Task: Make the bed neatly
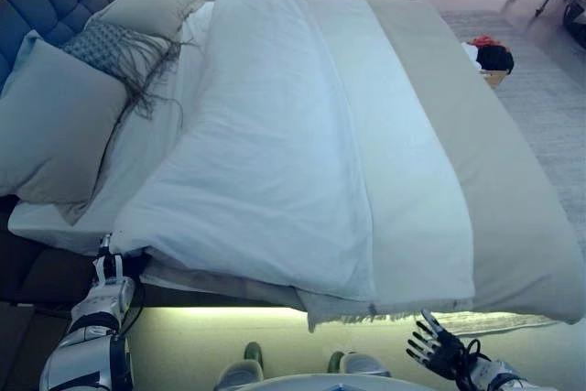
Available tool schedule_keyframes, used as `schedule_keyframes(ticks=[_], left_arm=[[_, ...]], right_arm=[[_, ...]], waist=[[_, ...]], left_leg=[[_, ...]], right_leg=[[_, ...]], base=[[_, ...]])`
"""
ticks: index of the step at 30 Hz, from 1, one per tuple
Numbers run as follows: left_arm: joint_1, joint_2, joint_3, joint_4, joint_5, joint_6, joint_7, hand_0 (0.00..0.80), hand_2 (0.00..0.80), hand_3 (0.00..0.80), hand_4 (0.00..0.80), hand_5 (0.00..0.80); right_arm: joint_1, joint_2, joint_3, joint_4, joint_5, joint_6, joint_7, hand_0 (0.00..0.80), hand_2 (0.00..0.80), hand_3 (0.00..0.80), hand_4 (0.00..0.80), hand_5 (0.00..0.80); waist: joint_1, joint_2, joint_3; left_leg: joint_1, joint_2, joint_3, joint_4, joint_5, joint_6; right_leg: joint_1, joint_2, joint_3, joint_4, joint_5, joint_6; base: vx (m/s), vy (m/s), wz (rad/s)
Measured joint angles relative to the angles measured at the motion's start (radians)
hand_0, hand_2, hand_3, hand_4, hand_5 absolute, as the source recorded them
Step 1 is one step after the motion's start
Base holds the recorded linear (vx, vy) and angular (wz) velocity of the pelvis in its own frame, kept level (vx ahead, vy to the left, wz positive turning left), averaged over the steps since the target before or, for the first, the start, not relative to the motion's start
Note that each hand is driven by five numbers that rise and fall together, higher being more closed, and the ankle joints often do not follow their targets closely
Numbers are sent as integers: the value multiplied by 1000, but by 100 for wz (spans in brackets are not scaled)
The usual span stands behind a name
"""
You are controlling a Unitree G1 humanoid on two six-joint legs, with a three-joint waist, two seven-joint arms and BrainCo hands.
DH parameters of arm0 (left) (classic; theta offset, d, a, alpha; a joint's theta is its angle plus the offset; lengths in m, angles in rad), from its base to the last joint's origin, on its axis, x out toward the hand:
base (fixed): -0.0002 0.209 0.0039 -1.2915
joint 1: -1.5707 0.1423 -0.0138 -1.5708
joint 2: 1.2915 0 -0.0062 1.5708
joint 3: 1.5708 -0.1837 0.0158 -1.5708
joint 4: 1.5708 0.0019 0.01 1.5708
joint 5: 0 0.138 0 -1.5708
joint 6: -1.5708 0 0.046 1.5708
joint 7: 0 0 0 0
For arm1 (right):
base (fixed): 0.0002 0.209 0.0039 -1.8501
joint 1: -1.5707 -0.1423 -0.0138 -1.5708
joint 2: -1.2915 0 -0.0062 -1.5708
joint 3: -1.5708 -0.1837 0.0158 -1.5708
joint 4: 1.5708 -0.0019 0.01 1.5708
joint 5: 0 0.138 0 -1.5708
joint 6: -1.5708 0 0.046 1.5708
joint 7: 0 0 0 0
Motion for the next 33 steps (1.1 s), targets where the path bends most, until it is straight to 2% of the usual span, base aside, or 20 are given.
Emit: schedule_keyframes(ticks=[3, 6, 11, 13, 21, 25, 33], left_arm=[[1, 4, 0, 0, 0, 1, 6, 800, 800, 800, 800, 800], [10, -12, -3, -2, 0, 0, 7, 800, 800, 800, 800, 800], [19, -38, -5, -10, 0, -4, 24, 800, 800, 800, 800, 800], [21, -38, -4, -26, -1, -6, 38, 800, 800, 800, 800, 800], [60, -41, 1, -73, -2, -44, 74, 800, 800, 800, 800, 800], [76, -61, 2, -101, 0, -46, 80, 800, 800, 800, 800, 800], [92, -97, 2, -103, 15, -46, 74, 800, 800, 800, 800, 800]], right_arm=[[-5, 0, -22, -13, 7, -22, -11, 0, 0, 0, 0, 0], [-24, 3, -17, -17, 10, -32, -13, 0, 0, 0, 0, 0], [-98, 3, -6, -18, 11, -57, -10, 0, 0, 0, 0, 0], [-111, 3, -6, -20, 14, -57, -2, 0, 0, 0, 0, 0], [-109, 20, -7, -21, 14, -57, 10, 0, 0, 0, 0, 0], [-106, 44, -7, -24, 18, -57, 14, 0, 0, 0, 0, 0], [-111, 44, -13, -38, 19, -58, -3, 0, 0, 0, 0, 0]], waist=[[2, -15, -9], [4, -22, -12], [32, -43, -20], [34, -53, -19], [37, -55, -19], [60, -54, -19], [63, -46, -14]], left_leg=[[1, -17, -3, -19, 13, 11], [1, -12, -42, -21, 20, 9], [-1, -11, -47, -22, 21, -1], [0, -10, -50, -23, 24, -9], [20, 20, -63, -25, 21, -43], [18, 21, -63, -24, 21, -45], [18, 16, -65, -19, 21, -45]], right_leg=[[-4, -9, -3, -3, 6, 7], [-11, -1, 17, 26, -1, -1], [1, 3, 25, 4, -12, 3], [30, 13, 22, -46, -4, 16], [97, 64, 12, -138, 17, -10], [106, 69, 6, -156, 22, -14], [116, 68, -6, -156, 20, -12]], base=[[-105, 152, 6], [-93, 54, 22], [-36, -33, 5], [-7, -51, 7], [-13, -65, 4], [-6, -7, 4], [-20, 59, 5]])
